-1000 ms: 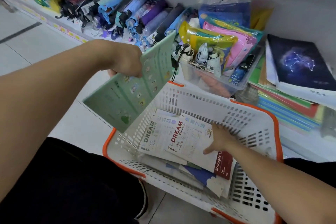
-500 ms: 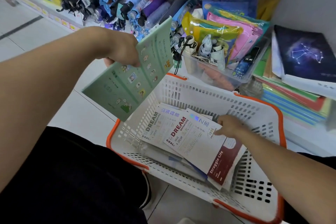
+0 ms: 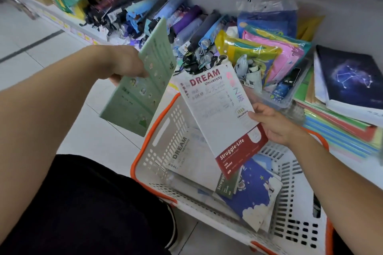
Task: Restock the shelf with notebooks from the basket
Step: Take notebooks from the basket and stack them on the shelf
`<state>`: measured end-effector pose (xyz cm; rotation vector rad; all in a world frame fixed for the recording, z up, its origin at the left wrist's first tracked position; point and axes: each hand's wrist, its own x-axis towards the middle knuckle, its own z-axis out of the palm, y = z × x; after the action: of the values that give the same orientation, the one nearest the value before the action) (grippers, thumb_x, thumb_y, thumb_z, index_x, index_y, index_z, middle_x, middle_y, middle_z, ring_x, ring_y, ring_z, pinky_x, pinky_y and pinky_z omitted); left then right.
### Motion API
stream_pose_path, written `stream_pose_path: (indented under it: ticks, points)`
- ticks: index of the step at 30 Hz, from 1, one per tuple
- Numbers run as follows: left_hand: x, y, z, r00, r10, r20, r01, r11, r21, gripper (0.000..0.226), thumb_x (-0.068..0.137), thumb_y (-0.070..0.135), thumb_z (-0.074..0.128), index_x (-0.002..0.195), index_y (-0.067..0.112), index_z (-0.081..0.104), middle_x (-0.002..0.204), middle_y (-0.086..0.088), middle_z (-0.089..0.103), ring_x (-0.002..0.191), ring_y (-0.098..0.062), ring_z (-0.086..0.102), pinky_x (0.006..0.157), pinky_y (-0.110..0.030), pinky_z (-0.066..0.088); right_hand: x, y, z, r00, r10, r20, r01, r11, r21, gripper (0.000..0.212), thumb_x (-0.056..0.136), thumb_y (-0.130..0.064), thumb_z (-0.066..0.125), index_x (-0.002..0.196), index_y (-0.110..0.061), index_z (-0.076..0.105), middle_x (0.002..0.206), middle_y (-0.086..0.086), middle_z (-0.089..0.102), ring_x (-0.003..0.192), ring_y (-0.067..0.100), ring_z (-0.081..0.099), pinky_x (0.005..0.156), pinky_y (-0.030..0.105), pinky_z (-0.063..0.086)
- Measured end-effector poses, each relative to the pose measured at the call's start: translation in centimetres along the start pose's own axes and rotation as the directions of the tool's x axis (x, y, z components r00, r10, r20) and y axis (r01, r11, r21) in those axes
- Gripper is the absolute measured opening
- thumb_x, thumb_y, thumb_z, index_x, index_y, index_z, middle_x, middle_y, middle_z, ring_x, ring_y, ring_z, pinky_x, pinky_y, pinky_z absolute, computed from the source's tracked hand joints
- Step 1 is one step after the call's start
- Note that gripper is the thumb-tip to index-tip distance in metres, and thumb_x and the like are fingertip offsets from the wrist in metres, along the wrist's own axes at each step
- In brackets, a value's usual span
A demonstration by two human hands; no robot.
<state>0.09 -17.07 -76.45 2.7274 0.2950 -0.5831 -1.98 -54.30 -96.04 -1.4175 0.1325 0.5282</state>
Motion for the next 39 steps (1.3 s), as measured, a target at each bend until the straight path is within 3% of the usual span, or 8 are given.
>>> stream_pose_path:
  ticks: [7,11,14,19,22,26,32,39]
  points:
    - [-1.1,1.1,0.6,0.979,0.179,0.102,-0.044,0.668,-0.743,0.030,0.098,0.037,0.055,0.118,0.016,0.064,0.105,-0.004,0.076,0.099,-0.027,0.072,0.085,-0.048,0.058,0.4,-5.3,7.4,0.993,-0.114,0.042,0.107,0.986,0.131,0.025,0.099,-0.009,0.055,0.124,-0.008,0.059,0.119,0.013,0.072,0.103,0.026,0.071,0.082,0.041,0.062]
    - [-1.2,1.7,-0.1,0.961,0.243,0.134,-0.011,0.515,-0.857,0.049,0.096,0.057,0.042,0.119,0.020,0.065,0.111,-0.004,0.074,0.101,-0.025,0.072,0.076,-0.041,0.061,-0.7,-7.7,9.9,0.989,-0.147,0.031,0.130,0.941,0.313,0.025,0.102,-0.016,0.052,0.124,-0.017,0.063,0.115,0.010,0.074,0.101,0.026,0.073,0.072,0.039,0.062]
    - [-1.7,2.2,-0.4,0.944,0.296,0.148,0.007,0.430,-0.903,0.059,0.092,0.067,0.038,0.117,0.023,0.068,0.115,-0.003,0.073,0.103,-0.025,0.071,0.074,-0.038,0.061,-2.0,-9.5,10.8,0.977,-0.215,-0.006,0.207,0.930,0.304,0.029,0.102,-0.016,0.052,0.131,-0.019,0.058,0.121,0.009,0.072,0.109,0.030,0.070,0.085,0.050,0.060]
    - [-3.6,6.5,-1.1,0.975,0.212,-0.073,-0.127,0.251,-0.960,0.058,0.095,0.065,0.036,0.101,0.019,0.071,0.089,-0.005,0.078,0.074,-0.025,0.075,0.050,-0.032,0.057,-4.6,-14.5,11.0,0.940,-0.321,-0.117,0.340,0.915,0.216,0.035,0.101,-0.007,0.052,0.131,-0.025,0.059,0.122,0.005,0.072,0.114,0.033,0.067,0.095,0.056,0.053]
    - [-4.9,10.5,-2.2,0.941,0.309,-0.142,-0.178,0.090,-0.980,0.045,0.095,0.055,0.049,0.112,0.017,0.069,0.095,-0.010,0.077,0.076,-0.029,0.075,0.054,-0.035,0.058,-6.6,-19.7,9.9,0.863,-0.416,-0.286,0.468,0.871,0.147,0.033,0.101,-0.003,0.053,0.123,-0.025,0.064,0.115,0.005,0.075,0.103,0.030,0.072,0.087,0.053,0.058]
    - [-6.8,14.4,-3.4,0.902,0.335,-0.273,-0.339,0.157,-0.928,0.026,0.098,0.037,0.054,0.111,0.017,0.063,0.082,-0.007,0.077,0.065,-0.024,0.074,0.053,-0.034,0.057,-10.5,-26.3,7.4,0.767,-0.526,-0.367,0.575,0.817,0.031,0.037,0.100,-0.001,0.055,0.127,-0.025,0.063,0.114,0.005,0.075,0.097,0.027,0.074,0.080,0.047,0.061]
    - [-9.8,19.2,-4.1,0.854,0.425,-0.299,-0.384,0.129,-0.914,0.012,0.101,0.023,0.051,0.102,0.027,0.062,0.089,-0.008,0.077,0.064,-0.023,0.074,0.050,-0.033,0.057,-15.7,-30.2,2.7,0.767,-0.524,-0.370,0.547,0.836,-0.049,0.025,0.099,-0.005,0.058,0.113,-0.023,0.068,0.097,0.003,0.079,0.081,0.023,0.077,0.057,0.036,0.060]
    - [-6.9,30.4,-7.7,0.821,0.483,-0.306,-0.506,0.365,-0.782,0.009,0.098,0.013,0.055,0.094,0.016,0.062,0.082,-0.005,0.072,0.063,-0.015,0.067,0.044,-0.023,0.049,-15.2,-35.0,-4.1,0.597,-0.427,-0.679,0.578,0.816,-0.005,0.021,0.098,0.002,0.056,0.113,-0.009,0.064,0.093,0.005,0.073,0.071,0.021,0.072,0.051,0.035,0.059]
